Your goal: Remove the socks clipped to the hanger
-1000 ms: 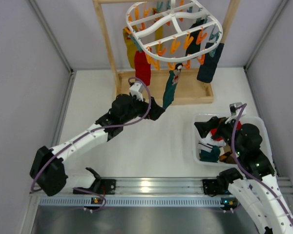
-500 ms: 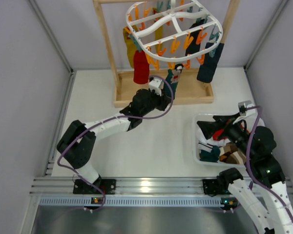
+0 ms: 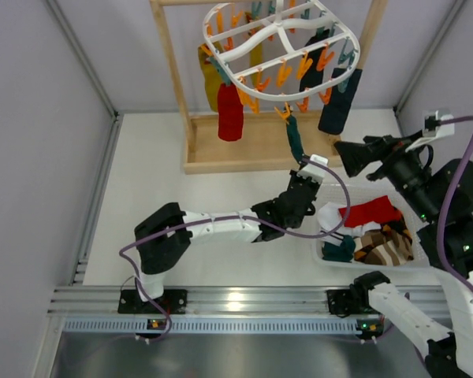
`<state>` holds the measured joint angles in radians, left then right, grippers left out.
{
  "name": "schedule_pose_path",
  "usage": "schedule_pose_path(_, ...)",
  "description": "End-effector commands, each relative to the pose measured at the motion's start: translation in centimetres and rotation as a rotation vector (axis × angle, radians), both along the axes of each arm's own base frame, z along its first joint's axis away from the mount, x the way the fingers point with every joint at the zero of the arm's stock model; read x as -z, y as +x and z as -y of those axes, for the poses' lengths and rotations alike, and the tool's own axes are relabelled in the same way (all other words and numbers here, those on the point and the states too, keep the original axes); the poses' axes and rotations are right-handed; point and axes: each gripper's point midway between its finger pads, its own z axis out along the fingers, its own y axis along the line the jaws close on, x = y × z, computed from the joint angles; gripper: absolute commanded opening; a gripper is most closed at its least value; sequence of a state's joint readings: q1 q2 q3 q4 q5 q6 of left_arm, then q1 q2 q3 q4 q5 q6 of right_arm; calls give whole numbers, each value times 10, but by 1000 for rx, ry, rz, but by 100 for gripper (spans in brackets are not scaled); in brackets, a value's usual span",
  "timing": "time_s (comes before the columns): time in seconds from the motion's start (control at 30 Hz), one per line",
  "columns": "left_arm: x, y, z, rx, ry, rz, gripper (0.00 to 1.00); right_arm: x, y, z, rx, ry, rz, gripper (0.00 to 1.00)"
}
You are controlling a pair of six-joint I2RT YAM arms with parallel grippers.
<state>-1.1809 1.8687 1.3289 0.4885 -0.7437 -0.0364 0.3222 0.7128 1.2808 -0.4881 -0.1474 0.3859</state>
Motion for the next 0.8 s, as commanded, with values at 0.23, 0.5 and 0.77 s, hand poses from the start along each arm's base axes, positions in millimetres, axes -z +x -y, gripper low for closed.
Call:
schedule_pose_path(0.23,-27,0,6,-214,68,104,0,-30,52,-11,59,-183,-111,62)
schedule_pose_path(0.5,-29,-9,16,-196,90,118,0,-14,84,-66,131,-455,-133,61)
schedule_pose_path(0.77,-28,-11,11,-192,93,114,0,-10,99,-62,232,-553,-125,59)
